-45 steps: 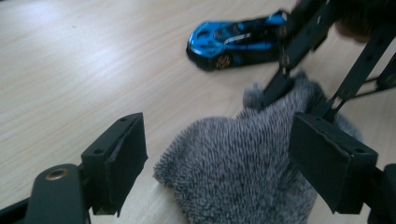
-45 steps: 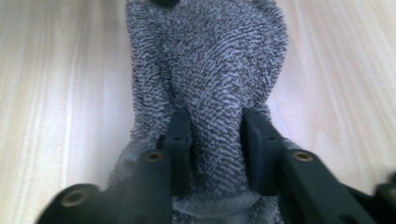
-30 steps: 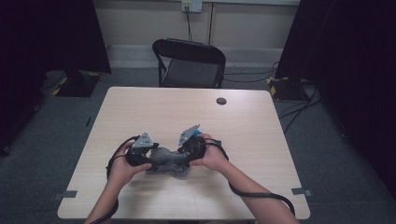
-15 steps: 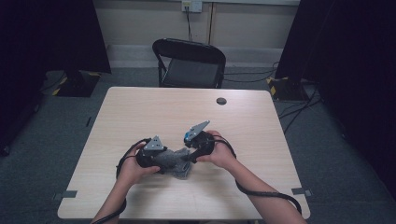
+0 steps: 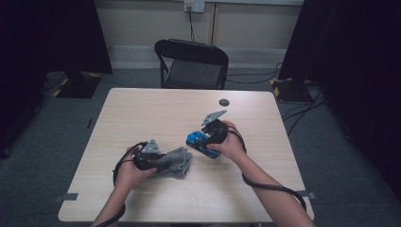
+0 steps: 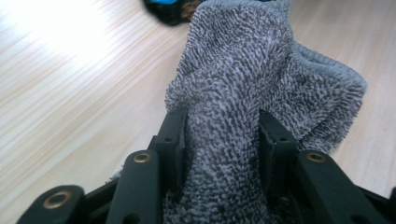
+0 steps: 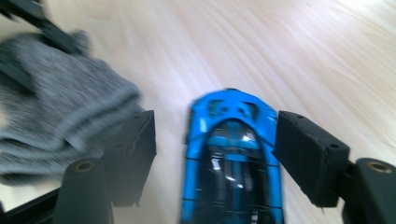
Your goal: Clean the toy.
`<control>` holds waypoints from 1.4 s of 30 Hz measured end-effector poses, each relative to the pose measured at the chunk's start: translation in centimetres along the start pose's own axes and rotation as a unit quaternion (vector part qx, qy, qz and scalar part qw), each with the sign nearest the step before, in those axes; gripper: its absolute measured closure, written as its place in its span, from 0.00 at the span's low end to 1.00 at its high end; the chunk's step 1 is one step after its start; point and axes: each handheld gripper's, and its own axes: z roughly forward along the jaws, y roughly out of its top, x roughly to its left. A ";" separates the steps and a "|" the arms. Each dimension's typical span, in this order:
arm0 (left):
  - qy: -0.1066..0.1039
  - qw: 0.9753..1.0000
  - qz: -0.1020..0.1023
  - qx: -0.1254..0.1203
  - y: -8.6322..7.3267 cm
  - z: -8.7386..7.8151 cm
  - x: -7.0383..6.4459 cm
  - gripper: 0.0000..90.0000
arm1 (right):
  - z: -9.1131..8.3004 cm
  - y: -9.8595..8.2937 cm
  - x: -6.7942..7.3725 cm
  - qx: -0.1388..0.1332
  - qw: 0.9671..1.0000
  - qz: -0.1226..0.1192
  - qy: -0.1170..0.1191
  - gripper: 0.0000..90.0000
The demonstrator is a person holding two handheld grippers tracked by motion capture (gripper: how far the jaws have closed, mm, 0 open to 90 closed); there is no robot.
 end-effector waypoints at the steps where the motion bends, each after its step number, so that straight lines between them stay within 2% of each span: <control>1: 0.003 1.000 -0.003 -0.001 -0.2 -0.3 0.2 0.66 | 0.2 -0.1 -0.2 0.003 1.000 0.003 -0.004 0.32; 3: 0.005 1.000 -0.011 -0.007 -0.5 -0.7 0.4 0.60 | 0.5 -0.5 -0.7 0.009 1.000 0.010 -0.012 0.30; 5: 0.003 1.000 -0.004 -0.014 -0.4 -1.0 0.4 0.48 | 1.0 -0.8 -1.2 0.017 1.000 0.018 -0.015 0.30; 7: -0.006 1.000 -0.003 -0.026 0.1 -1.1 0.4 0.39 | 1.3 -1.0 -1.5 0.018 0.999 0.026 -0.008 0.29; 9: -0.012 1.000 0.003 -0.027 0.4 -0.9 0.3 0.35 | 1.5 -1.1 -1.5 0.021 0.999 0.031 -0.006 0.28; 12: -0.016 1.000 0.005 -0.009 0.3 0.0 0.1 0.32 | 2.0 -1.2 -1.3 0.023 0.999 0.030 0.005 0.26; 15: -0.014 1.000 0.009 -0.004 -0.2 0.8 0.0 0.30 | 2.4 -1.3 -0.9 0.037 0.999 0.017 -0.005 0.24; 18: -0.012 1.000 0.008 -0.001 -0.2 0.9 0.0 0.31 | 2.6 -1.4 -0.9 0.035 0.999 0.017 -0.008 0.23; 21: -0.012 1.000 0.006 -0.008 -0.5 1.0 0.0 0.32 | 3.1 -1.7 -1.0 0.043 0.999 0.025 -0.002 0.23; 26: -0.014 1.000 0.005 -0.018 -0.8 0.9 0.1 0.36 | 3.6 -2.4 -0.7 0.062 0.998 0.010 -0.010 0.23; 32: -0.013 1.000 -0.005 -0.019 -0.8 0.7 0.1 0.56 | 3.5 -2.7 -0.6 0.050 0.998 0.025 -0.023 0.26; 35: -0.010 1.000 -0.010 -0.018 -0.8 0.6 0.1 0.59 | 3.4 -2.8 -0.5 0.045 0.998 0.029 -0.027 0.28; 37: -0.011 0.999 -0.023 -0.024 -0.9 0.6 0.1 0.61 | 3.4 -2.9 -0.5 0.045 0.998 0.034 -0.030 0.28; 42: -0.008 0.999 -0.028 -0.021 -0.8 0.6 0.1 0.62 | 3.3 -2.9 -0.3 0.047 0.997 0.045 -0.036 0.29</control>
